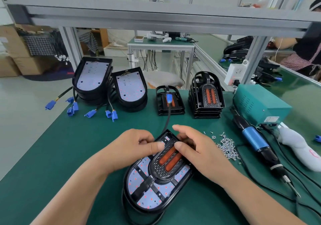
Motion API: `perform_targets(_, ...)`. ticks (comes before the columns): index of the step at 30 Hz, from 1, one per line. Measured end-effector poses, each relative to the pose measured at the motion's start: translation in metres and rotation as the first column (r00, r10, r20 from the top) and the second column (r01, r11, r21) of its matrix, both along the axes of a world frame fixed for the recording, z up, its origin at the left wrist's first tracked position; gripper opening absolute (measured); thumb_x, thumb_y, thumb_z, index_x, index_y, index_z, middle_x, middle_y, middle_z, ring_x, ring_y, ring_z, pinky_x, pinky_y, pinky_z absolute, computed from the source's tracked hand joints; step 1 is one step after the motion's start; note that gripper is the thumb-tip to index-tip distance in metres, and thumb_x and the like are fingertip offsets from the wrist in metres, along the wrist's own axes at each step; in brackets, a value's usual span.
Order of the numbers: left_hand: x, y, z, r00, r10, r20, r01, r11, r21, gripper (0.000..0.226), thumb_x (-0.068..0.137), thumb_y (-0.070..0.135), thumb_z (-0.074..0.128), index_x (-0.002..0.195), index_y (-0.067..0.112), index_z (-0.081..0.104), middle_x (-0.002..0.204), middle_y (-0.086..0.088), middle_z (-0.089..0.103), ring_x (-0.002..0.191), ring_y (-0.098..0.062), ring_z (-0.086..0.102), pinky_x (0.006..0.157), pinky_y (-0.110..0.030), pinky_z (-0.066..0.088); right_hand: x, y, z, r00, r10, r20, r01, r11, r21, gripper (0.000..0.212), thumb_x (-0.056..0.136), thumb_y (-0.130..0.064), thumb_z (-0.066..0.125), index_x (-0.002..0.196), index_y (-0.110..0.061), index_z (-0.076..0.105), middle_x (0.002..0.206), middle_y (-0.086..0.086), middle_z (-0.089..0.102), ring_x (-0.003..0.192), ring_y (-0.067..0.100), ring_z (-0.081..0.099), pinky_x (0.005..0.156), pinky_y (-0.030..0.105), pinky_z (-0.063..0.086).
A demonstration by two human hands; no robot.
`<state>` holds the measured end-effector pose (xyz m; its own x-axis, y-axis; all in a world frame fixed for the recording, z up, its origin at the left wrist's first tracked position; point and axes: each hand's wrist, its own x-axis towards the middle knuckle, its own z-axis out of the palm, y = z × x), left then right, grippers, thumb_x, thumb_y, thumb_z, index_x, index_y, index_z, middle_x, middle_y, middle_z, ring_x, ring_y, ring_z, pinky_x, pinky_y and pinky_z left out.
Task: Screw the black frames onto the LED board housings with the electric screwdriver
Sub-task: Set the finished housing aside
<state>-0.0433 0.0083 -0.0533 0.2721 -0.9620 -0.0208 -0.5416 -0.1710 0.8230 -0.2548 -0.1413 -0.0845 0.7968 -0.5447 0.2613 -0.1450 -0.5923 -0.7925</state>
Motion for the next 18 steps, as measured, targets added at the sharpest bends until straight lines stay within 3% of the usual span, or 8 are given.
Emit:
perform_targets(2, 0.000, -0.001, 0.000, 0.999, -0.022, 0.031, 0.021, 1.000, 0.012, 0.064, 0.077, 0.074, 0.071, 0.078, 0.011, 0.062, 0.065, 0.005, 0.041, 0.061, -0.011, 0.036, 0.058, -0.030, 0.030, 0.000, 0.000, 0.001, 0.999, 0.011, 0.034, -0.012, 1.000, 0.029, 0.044, 0.101, -0.033, 0.067, 0.141, -0.046, 0.058, 0.116, -0.024, 0.069, 0.112, 0.004, 0.067, 0.095, 0.015, 0.047)
perform_targets(4, -0.001, 0.000, 0.002, 0.998, -0.052, -0.034, 0.052, 0.999, -0.006, 0.052, 0.082, 0.064, 0.074, 0.074, 0.014, 0.062, 0.063, 0.007, 0.043, 0.061, -0.010, 0.036, 0.055, -0.026, 0.029, 0.000, -0.002, 0.006, 0.996, 0.026, 0.081, -0.032, 0.996, 0.081, 0.037, 0.102, -0.037, 0.060, 0.137, -0.047, 0.062, 0.109, -0.018, 0.072, 0.098, 0.006, 0.070, 0.085, 0.013, 0.048)
perform_targets(6, -0.003, 0.001, 0.004, 0.991, -0.087, -0.106, 0.085, 0.996, -0.019, 0.039, 0.084, 0.057, 0.075, 0.071, 0.021, 0.065, 0.063, 0.007, 0.047, 0.061, -0.010, 0.037, 0.054, -0.024, 0.030, -0.001, -0.008, 0.012, 0.986, 0.027, 0.164, -0.036, 0.998, 0.056, 0.038, 0.107, -0.029, 0.050, 0.138, -0.047, 0.063, 0.106, -0.009, 0.072, 0.098, 0.014, 0.069, 0.084, 0.015, 0.049)
perform_targets(9, -0.008, 0.002, 0.005, 0.983, -0.145, -0.111, 0.144, 0.989, -0.016, 0.034, 0.093, 0.042, 0.073, 0.066, 0.025, 0.060, 0.062, 0.010, 0.043, 0.059, -0.007, 0.035, 0.054, -0.022, 0.030, -0.006, -0.020, 0.018, 0.983, 0.064, 0.169, -0.046, 0.993, -0.109, 0.061, 0.106, -0.002, 0.045, 0.148, -0.045, 0.057, 0.125, -0.010, 0.059, 0.121, 0.024, 0.057, 0.102, 0.026, 0.046)
perform_targets(11, -0.010, 0.002, 0.004, 0.978, -0.183, -0.099, 0.183, 0.983, -0.009, 0.036, 0.097, 0.033, 0.073, 0.065, 0.025, 0.058, 0.060, 0.013, 0.040, 0.058, -0.005, 0.033, 0.053, -0.020, 0.029, -0.006, -0.027, 0.021, 0.996, 0.046, 0.070, -0.025, 0.960, -0.279, 0.070, 0.102, 0.008, 0.052, 0.150, -0.042, 0.056, 0.150, -0.011, 0.045, 0.145, 0.020, 0.039, 0.119, 0.024, 0.030)
perform_targets(14, -0.013, 0.002, 0.006, 0.972, -0.205, -0.114, 0.204, 0.979, -0.016, 0.036, 0.093, 0.037, 0.071, 0.065, 0.024, 0.054, 0.060, 0.012, 0.037, 0.058, -0.007, 0.030, 0.052, -0.021, 0.027, -0.003, -0.031, 0.019, 0.997, -0.053, -0.048, 0.021, 0.858, -0.513, 0.041, 0.098, -0.006, 0.073, 0.130, -0.032, 0.072, 0.165, -0.004, 0.036, 0.159, 0.019, 0.017, 0.128, 0.034, 0.014)
perform_targets(16, -0.014, 0.002, 0.007, 0.976, -0.177, -0.130, 0.173, 0.984, -0.037, 0.035, 0.090, 0.040, 0.071, 0.063, 0.025, 0.053, 0.061, 0.011, 0.037, 0.058, -0.009, 0.030, 0.053, -0.023, 0.027, 0.001, -0.028, 0.020, 0.992, -0.098, -0.077, 0.037, 0.824, -0.565, 0.012, 0.096, -0.020, 0.079, 0.107, -0.023, 0.075, 0.153, -0.001, 0.055, 0.155, 0.022, 0.030, 0.124, 0.046, 0.025)
perform_targets(18, -0.013, 0.001, 0.008, 0.981, -0.092, -0.172, 0.082, 0.995, -0.062, 0.034, 0.084, 0.047, 0.071, 0.064, 0.024, 0.056, 0.062, 0.009, 0.043, 0.060, -0.010, 0.035, 0.055, -0.026, 0.029, 0.001, -0.027, 0.022, 0.982, -0.156, -0.107, 0.078, 0.848, -0.524, 0.015, 0.096, -0.041, 0.072, 0.100, -0.026, 0.070, 0.118, -0.005, 0.073, 0.127, 0.018, 0.056, 0.107, 0.043, 0.043)
